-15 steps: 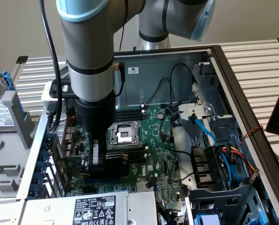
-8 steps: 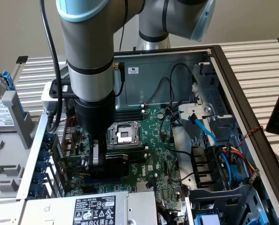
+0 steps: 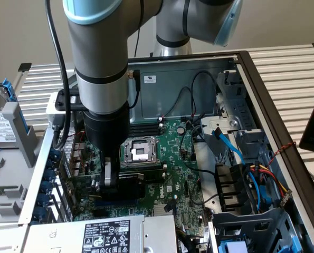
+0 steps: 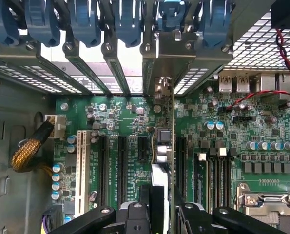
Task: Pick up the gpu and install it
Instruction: 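Insert the gpu into the slot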
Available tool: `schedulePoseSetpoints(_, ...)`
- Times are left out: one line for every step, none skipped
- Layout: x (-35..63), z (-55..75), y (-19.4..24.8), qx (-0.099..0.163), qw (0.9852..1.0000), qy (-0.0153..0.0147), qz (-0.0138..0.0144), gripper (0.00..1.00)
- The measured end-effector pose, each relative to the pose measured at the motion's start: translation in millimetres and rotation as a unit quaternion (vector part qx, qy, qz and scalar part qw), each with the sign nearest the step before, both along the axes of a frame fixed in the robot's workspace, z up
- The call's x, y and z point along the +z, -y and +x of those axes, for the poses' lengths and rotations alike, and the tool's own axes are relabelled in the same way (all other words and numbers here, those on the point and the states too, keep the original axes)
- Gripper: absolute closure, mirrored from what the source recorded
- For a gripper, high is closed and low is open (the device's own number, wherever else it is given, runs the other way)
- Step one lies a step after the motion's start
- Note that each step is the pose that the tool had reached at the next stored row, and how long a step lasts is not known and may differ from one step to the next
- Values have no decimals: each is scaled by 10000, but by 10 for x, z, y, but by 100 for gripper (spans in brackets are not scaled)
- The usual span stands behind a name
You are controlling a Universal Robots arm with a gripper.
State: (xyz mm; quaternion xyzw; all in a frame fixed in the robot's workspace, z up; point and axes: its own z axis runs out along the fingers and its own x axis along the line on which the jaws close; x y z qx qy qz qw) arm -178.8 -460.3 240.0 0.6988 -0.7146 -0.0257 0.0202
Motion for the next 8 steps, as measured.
schedulePoseSetpoints(0,-1,0,5,10000,0,0,72)
schedulePoseSetpoints(0,-1,0,9,10000,-1,0,72)
schedulePoseSetpoints(0,-1,0,12,10000,-1,0,72)
schedulePoseSetpoints(0,-2,0,15,10000,0,0,72)
schedulePoseSetpoints(0,-2,0,19,10000,0,0,72)
schedulePoseSetpoints(0,-3,0,24,10000,0,0,72)
schedulePoseSetpoints(0,-3,1,30,10000,-1,0,72)
schedulePoseSetpoints(0,-3,1,36,10000,0,0,72)
